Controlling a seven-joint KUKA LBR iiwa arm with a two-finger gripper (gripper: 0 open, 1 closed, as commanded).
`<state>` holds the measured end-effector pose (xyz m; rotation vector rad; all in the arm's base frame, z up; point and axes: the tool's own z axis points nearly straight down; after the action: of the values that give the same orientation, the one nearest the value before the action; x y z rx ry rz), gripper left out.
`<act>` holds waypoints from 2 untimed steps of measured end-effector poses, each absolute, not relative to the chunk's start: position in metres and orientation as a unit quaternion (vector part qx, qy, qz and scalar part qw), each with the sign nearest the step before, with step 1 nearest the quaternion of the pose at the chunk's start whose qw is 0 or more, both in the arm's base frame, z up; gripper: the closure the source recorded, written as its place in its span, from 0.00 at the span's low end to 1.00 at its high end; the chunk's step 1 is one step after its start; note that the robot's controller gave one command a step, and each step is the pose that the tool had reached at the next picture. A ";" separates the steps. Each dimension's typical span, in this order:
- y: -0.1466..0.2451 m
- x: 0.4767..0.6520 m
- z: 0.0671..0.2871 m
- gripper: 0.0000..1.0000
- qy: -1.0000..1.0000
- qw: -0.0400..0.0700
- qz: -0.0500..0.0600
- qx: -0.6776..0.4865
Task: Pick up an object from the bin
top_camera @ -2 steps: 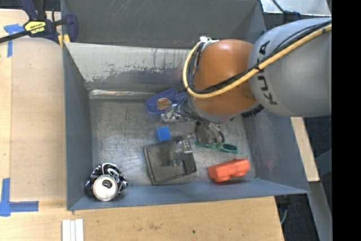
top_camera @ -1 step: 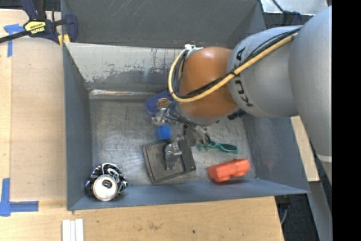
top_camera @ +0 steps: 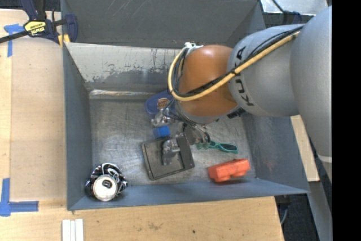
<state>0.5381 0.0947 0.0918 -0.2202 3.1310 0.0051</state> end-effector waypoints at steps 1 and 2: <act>0.095 0.538 0.092 1.00 0.998 0.001 0.002 -0.070; 0.079 0.528 0.111 1.00 0.998 0.004 0.001 -0.061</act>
Offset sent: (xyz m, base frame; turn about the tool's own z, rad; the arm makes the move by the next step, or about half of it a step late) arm -0.0163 -0.0244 0.0299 0.0289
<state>0.5277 0.0793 0.1113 -0.1914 3.1285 0.0044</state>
